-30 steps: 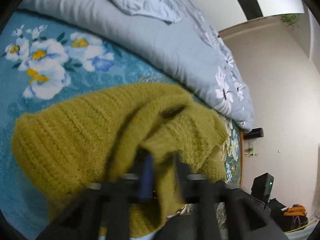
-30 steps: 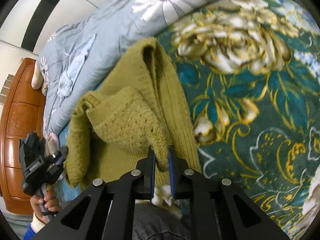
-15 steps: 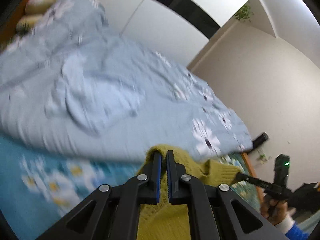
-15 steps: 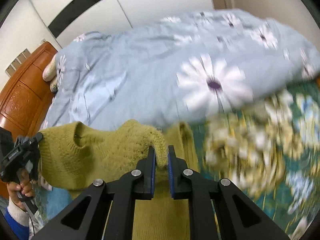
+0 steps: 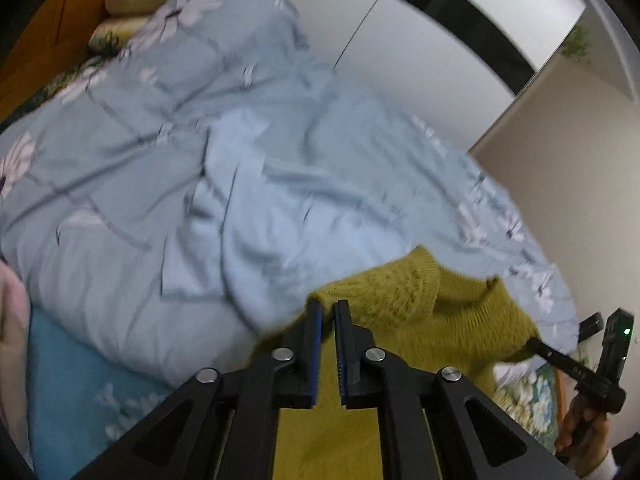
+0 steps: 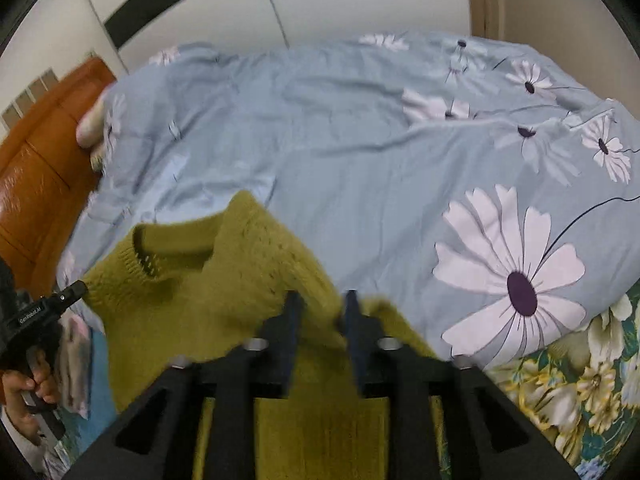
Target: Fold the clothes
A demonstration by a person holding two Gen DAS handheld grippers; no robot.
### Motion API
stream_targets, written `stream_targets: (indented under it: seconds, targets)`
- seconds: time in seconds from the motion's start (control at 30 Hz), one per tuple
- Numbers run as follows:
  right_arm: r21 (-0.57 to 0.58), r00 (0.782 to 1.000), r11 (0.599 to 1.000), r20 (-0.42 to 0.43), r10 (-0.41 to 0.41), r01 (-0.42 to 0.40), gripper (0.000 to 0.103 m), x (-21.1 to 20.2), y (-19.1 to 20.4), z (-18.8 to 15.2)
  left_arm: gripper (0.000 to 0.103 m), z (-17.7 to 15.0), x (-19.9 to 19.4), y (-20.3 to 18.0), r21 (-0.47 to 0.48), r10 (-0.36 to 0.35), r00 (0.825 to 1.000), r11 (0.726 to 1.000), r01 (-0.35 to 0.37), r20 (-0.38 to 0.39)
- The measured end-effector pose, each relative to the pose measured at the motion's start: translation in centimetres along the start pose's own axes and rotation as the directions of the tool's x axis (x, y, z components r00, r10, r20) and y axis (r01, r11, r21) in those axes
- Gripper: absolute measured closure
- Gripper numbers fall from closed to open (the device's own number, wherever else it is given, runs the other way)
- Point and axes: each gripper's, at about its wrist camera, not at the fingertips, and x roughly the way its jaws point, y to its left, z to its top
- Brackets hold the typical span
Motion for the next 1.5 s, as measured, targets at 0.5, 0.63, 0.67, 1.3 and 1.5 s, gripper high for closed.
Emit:
stream_targets:
  seconds: [0.5,0.63,0.67,1.3,1.5]
  targets:
    - [0.376,0.976,0.925,-0.216,0.033,0.052,0.057,-4.8,-11.8,-24.2,0.050,-20.3,-4.7,7.2,-0.239,0.089,0.973,0.961,-0.140,-0.212]
    - [0.410,0.971,0.911,-0.231,0.066,0.036,0.057,-5.1,-11.4,-28.7,0.050,-23.4,-5.7,6.5,-0.252,0.085,0.967,0.956,-0.147,-0.242]
    - [0.391,0.973,0.919,-0.224,0.051,0.042,0.057,-5.3,-10.8,-28.8,0.050,-23.9,-6.0,6.2,-0.245,0.091,0.965,0.957,-0.152,-0.245]
    - [0.453,0.977,0.881,-0.210,-0.045,0.138,0.094,-8.5,-16.3,-29.2,0.043,-27.1,-6.9,3.8,-0.116,0.134,0.935,0.977,-0.181,-0.329]
    - [0.413,0.976,0.905,-0.215,-0.016,0.106,0.094,-8.5,-15.7,-29.6,0.043,-28.9,-5.1,3.8,-0.113,0.109,0.918,0.980,-0.163,-0.380]
